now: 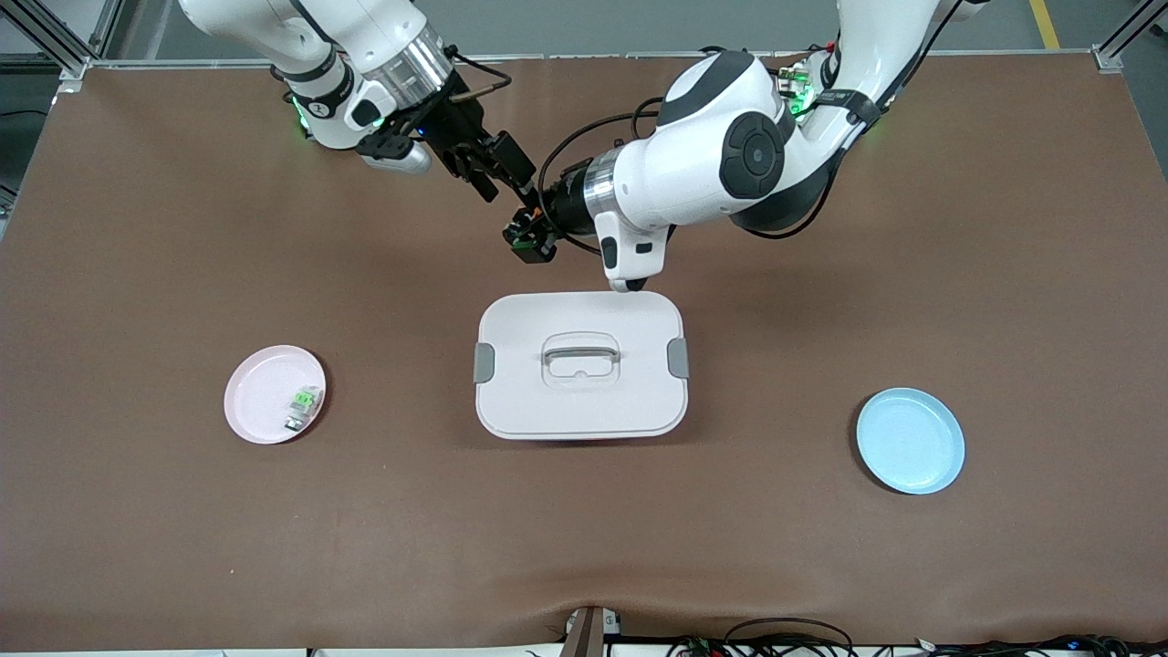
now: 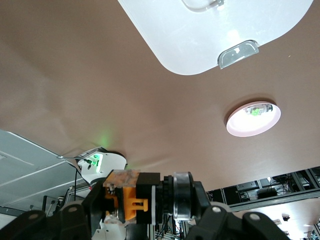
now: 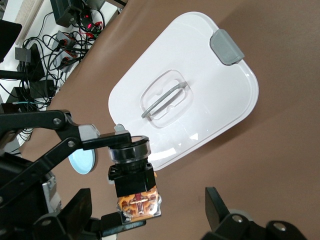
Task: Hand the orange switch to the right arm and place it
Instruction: 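Grasp the orange switch with the right gripper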
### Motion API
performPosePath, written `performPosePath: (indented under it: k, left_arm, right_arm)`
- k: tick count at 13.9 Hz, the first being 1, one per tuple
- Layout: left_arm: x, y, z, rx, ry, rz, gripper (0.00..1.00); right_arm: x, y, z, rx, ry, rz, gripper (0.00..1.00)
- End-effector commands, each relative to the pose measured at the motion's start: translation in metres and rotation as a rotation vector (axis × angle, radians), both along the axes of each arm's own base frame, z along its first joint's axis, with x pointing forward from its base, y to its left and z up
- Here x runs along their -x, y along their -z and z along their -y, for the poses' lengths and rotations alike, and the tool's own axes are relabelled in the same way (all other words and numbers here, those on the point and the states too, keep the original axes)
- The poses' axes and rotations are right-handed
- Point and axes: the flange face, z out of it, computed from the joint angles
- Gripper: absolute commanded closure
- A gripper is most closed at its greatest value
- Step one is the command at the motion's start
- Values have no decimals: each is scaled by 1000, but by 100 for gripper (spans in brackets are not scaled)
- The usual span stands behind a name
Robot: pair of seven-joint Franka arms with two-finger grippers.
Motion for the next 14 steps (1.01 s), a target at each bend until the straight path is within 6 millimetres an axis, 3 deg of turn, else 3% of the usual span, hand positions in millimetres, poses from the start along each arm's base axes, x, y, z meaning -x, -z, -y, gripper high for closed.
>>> performPosePath:
  k: [1,8,9,10,12,13,14]
  left_arm:
    - [-1,-2,5,7,-15,-5,100]
    - [5,0,11,2,3,-11,100]
    - [4,3,11,0,2,-15,100]
    - [4,4,11,0,2,-15,100]
    - [5,4,11,0,4,-15,100]
    - [5,4,11,0,4,-15,100]
    - [6,4,12,0,5,-15,100]
  right_arm:
    - [3,8,-10,5,25,12,0]
    - [3,12,-16,4,16,24,0]
    - [4,13,-17,5,14,22,14]
    - [5,13,-18,8,9,25,35]
    - [5,13,-18,21,0,38,92]
    - [7,14,-20,23,-4,35,100]
    - [8,15,-22,23,-9,34,100]
